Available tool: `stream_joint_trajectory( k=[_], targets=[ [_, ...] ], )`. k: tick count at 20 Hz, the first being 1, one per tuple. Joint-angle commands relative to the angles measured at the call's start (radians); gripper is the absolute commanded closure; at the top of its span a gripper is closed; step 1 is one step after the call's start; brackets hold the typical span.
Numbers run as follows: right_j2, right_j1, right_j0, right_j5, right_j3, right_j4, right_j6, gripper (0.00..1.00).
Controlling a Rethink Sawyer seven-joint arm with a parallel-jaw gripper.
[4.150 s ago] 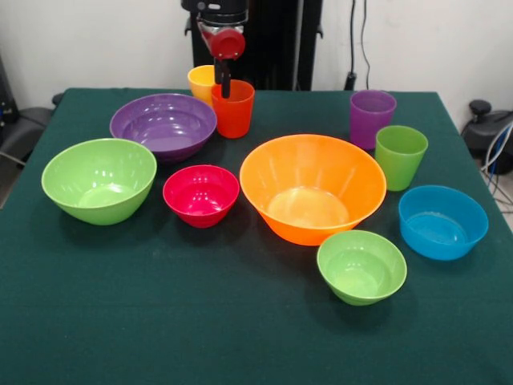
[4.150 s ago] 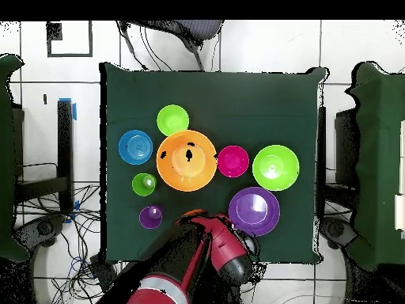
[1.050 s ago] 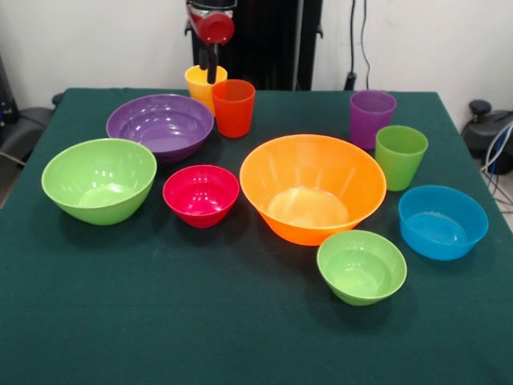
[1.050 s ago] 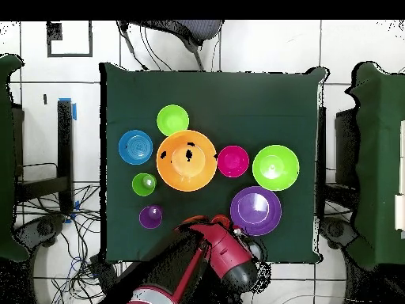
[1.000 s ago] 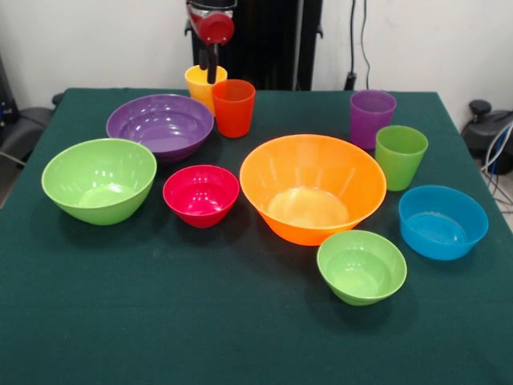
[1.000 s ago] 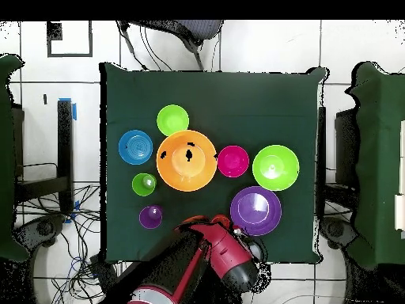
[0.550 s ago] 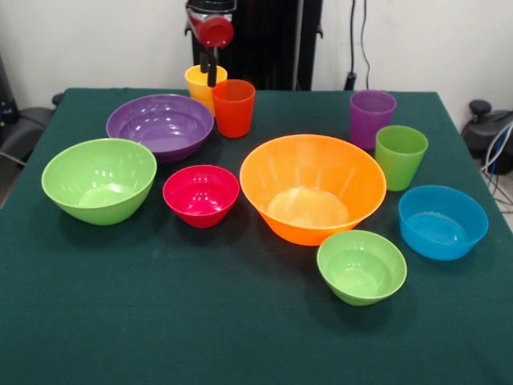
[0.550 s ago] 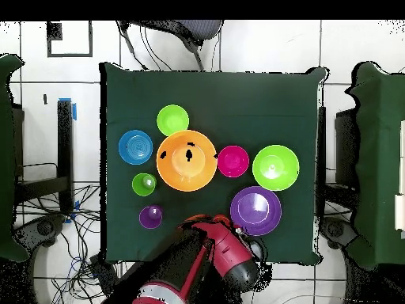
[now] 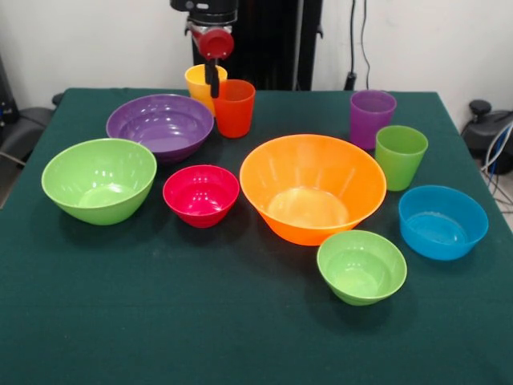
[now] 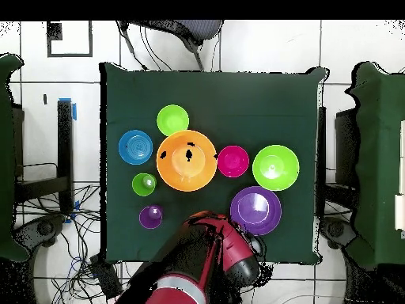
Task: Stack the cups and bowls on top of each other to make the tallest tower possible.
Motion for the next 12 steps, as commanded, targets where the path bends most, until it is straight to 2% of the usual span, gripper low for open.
stream_joint_trajectory(
  k=[1, 12],
  targets=[
    [0.172, -0.001, -0.018, 0.076, 0.007, 0.037, -0.129, 0.0],
    [0.173, -0.012, -0.023, 0.068, 0.016, 0.024, -0.134, 0.0]
  ],
)
